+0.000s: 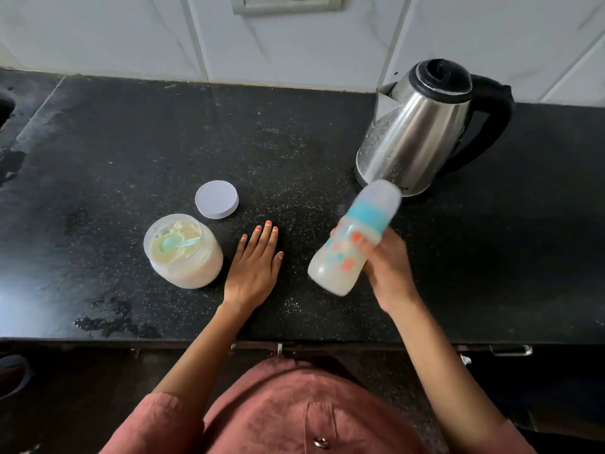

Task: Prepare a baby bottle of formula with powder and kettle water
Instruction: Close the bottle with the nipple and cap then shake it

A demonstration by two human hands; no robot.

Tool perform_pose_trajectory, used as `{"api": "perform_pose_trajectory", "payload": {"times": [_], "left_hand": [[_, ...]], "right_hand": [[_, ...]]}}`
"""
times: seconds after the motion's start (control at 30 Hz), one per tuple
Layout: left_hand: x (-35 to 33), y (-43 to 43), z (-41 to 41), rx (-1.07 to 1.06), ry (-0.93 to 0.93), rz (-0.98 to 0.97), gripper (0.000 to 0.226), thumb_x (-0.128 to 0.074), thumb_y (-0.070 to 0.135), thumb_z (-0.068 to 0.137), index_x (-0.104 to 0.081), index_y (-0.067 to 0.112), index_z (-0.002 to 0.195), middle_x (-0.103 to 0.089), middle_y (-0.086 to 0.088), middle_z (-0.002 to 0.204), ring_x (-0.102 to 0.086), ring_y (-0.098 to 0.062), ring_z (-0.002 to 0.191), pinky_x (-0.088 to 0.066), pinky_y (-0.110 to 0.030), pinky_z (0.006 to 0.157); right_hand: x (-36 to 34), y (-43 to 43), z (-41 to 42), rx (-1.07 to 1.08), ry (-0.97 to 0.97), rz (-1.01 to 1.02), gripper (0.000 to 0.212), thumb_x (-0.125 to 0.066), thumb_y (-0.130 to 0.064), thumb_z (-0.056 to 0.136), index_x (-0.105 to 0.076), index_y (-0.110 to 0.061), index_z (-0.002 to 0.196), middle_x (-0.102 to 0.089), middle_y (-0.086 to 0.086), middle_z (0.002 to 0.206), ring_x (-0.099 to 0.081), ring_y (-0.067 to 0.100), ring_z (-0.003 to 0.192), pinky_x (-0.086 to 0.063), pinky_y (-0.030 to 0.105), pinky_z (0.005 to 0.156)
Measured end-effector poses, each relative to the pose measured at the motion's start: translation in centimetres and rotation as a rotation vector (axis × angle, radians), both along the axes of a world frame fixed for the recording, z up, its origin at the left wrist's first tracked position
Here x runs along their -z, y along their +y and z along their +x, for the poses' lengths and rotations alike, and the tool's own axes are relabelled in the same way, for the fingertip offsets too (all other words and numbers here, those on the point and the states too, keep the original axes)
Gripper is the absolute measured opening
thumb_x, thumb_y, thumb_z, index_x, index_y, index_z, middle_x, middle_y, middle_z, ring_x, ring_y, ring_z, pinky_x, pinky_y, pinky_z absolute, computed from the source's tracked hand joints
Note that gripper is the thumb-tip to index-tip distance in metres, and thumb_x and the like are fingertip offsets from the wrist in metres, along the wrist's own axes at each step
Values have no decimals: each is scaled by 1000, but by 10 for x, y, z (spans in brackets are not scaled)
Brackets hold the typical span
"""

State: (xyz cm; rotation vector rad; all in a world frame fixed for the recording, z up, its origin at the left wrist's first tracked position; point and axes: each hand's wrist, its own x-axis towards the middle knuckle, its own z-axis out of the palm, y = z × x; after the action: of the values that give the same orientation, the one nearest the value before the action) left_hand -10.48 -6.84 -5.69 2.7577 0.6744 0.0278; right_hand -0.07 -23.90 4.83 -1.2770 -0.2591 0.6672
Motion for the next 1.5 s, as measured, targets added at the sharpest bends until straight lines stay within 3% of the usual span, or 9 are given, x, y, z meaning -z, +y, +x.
{"api": "perform_pose_trajectory", "payload": {"times": [0.13, 0.27, 0.47, 0.63, 0.8, 1.0, 1.17, 1.37, 1.5], "left_hand": [[1, -1, -1, -7, 5, 10, 74, 8, 49, 83, -7, 16, 147, -1, 3, 156, 2, -12, 144, 11, -27, 111], [3, 1, 0, -6, -8, -10, 78, 9, 50, 80, -9, 15, 147, -1, 3, 155, 1, -12, 143, 9, -28, 111], [1, 0, -1, 4, 2, 7, 78, 12, 50, 79, -4, 16, 147, 2, 4, 156, 13, -2, 134, 13, -26, 110], [2, 1, 1, -1, 24, -3, 79, 13, 51, 77, -2, 17, 147, 2, 4, 156, 6, -9, 142, 13, -26, 110], [0, 0, -2, 2, -4, 6, 78, 10, 51, 80, -6, 15, 147, -1, 2, 156, 3, -11, 143, 11, -27, 111], [-2, 1, -1, 14, 14, -9, 82, 15, 52, 76, -2, 16, 147, 13, 9, 148, 11, -7, 140, 12, -27, 111], [-1, -1, -2, 1, 5, 10, 78, 12, 51, 79, -5, 17, 147, 1, 4, 156, 2, -12, 144, 12, -26, 110], [-4, 0, -1, 28, 34, 13, 82, 16, 50, 74, 0, 15, 147, 8, 3, 154, 6, -13, 144, 10, -29, 113], [-2, -1, -2, 2, -3, 12, 77, 10, 50, 80, -8, 16, 147, -3, 2, 156, 0, -13, 144, 11, -27, 111]], "right_hand": [[-8, 9, 7, 173, 202, 175, 26, -61, -24, 77, -57, -19, 102, -65, 0, 96, -65, 10, 86, -56, 23, 63], [-3, 11, -12, -191, -56, -115, 45, -77, -29, 53, -63, -17, 95, -69, 4, 92, -66, 18, 87, -57, 32, 72], [-12, 16, 15, 172, 200, 187, 45, -69, -30, 72, -56, -17, 113, -66, 1, 102, -66, 9, 89, -55, 24, 65], [-6, 13, -17, -203, -108, -107, 50, -81, -29, 48, -64, -17, 93, -73, -3, 83, -67, 11, 80, -56, 28, 71], [-12, 22, 3, 236, 278, 205, 40, -60, -32, 82, -55, -13, 116, -66, 0, 100, -65, 9, 87, -55, 23, 63], [-7, 20, -27, -105, -44, -68, 42, -77, -29, 52, -64, -18, 91, -72, -6, 81, -67, 7, 78, -54, 23, 66], [-17, 28, -1, 309, 245, 187, 26, -59, -25, 82, -56, -21, 108, -65, -3, 99, -65, 7, 88, -55, 23, 64], [-3, 24, -34, -75, -47, -85, 36, -77, -19, 58, -64, -17, 92, -73, -6, 81, -68, 8, 79, -55, 23, 68], [-13, 31, -8, 286, 224, 162, 41, -67, -31, 74, -58, -18, 112, -67, -3, 100, -65, 9, 90, -55, 22, 65]]}}
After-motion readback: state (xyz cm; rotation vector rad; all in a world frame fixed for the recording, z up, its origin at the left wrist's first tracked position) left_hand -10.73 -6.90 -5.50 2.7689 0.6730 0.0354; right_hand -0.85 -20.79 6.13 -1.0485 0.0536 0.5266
